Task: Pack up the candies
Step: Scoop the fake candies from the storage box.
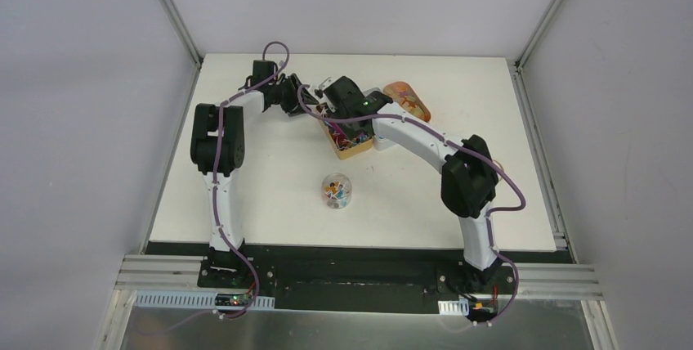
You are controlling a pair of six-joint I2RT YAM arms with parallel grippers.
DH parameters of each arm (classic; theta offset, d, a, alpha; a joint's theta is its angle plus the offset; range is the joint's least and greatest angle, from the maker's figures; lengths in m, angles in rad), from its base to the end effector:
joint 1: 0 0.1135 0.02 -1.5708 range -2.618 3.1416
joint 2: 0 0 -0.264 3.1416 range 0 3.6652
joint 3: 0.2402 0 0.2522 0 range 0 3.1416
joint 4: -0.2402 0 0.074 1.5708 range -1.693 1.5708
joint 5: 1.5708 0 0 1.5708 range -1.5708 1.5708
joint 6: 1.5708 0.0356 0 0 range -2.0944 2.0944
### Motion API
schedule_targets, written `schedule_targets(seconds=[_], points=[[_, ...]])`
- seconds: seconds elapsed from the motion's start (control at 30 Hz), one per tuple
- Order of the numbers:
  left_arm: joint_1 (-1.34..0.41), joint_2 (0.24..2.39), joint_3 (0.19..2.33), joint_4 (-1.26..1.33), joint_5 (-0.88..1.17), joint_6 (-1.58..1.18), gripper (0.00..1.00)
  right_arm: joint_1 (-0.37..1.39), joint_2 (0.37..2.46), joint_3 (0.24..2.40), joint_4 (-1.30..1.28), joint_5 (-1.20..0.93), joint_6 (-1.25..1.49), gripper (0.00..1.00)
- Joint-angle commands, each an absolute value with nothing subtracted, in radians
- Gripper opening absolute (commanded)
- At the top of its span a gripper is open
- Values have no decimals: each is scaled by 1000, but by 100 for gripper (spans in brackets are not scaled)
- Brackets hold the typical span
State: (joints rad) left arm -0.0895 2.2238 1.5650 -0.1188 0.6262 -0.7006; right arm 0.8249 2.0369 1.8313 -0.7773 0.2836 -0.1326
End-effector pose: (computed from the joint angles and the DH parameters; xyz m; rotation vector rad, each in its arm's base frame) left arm 0.4803 -0.0641 0.1485 -0.4141 2.4011 -1.1106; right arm 0.3132 0.3243 0.2680 -1.0539 2.2647 -0.0788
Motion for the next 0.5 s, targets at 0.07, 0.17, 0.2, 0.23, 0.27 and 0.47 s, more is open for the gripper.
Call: schedule_targets(seconds=[0.07,0.17,0.2,0.23,0.27,0.47], points=[[-86,2234,1607,-87,698,-715,46,826,2033,1766,-677,305,-120,0],[-89,2232,1602,-87,699,-715,46,824,2018,1719,-629,304,-120,0],[-90,2231,1601,-86,699,-715,46,824,2014,1702,-611,303,-120,0],[-91,2231,1601,-87,701,-714,45,825,2008,1686,-594,301,-122,0],[-92,2229,1600,-87,699,-712,46,824,2003,1668,-573,298,-124,0],[-91,2225,1598,-87,697,-710,45,821,1969,1580,-483,307,-127,0]])
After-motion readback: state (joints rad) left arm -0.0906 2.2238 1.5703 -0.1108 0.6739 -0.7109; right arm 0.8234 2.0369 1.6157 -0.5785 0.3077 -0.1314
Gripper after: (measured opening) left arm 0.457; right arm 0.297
